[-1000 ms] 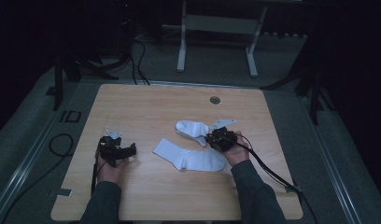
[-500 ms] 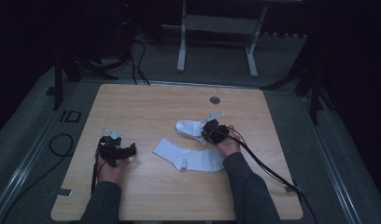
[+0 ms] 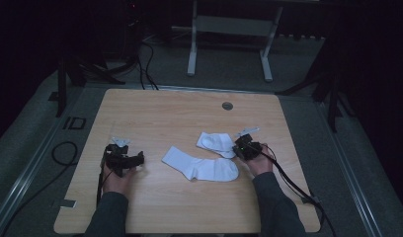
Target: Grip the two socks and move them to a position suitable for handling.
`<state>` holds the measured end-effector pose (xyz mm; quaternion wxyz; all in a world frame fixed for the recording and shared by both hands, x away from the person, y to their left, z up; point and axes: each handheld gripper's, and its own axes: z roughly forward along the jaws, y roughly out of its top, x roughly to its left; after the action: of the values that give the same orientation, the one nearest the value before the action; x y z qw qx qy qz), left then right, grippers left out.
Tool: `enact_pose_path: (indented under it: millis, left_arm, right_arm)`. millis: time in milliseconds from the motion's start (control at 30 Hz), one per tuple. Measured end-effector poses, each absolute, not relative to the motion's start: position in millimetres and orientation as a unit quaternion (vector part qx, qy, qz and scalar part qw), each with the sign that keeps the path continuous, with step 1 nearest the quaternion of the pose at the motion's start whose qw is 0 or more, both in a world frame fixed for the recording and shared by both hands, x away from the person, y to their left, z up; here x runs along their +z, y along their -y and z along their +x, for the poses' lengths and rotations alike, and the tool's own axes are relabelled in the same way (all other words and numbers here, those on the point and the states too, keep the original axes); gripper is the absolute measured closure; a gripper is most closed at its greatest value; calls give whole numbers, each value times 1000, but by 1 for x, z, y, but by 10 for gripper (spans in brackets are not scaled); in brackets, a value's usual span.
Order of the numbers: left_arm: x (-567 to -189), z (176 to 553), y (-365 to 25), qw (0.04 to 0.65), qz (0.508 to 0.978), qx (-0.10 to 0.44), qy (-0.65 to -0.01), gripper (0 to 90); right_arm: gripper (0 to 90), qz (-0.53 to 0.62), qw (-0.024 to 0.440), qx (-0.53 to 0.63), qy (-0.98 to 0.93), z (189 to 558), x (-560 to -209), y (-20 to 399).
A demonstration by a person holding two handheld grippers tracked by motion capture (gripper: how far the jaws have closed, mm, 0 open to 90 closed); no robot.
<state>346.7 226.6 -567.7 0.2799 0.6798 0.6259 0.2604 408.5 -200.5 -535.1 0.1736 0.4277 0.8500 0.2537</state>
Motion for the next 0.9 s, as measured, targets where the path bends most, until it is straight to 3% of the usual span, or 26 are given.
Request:
enact_pose_path:
  millis: [100,300,700,800,900]
  left_arm:
    - [-568,347,-227,280,680,260,-626,145]
    - [-568,347,-227,281,680,260,-626,145]
    - [-568,347,-227,280,680,260,-626,145]
    - [-568,347,-227,280,680,260,-626,145]
    - [-568,347,-227,280,680,260,-626,145]
  right_arm:
    - [759,422,189,268,-845,405,-523,201]
    - [712,379,200,293,-855,410,-499,174]
    - [608,352,168,259,-883,448,-523,130]
    - [858,344,168,255,-888,449,-526,130]
    - [872,352,171,267,-881,445,-517,138]
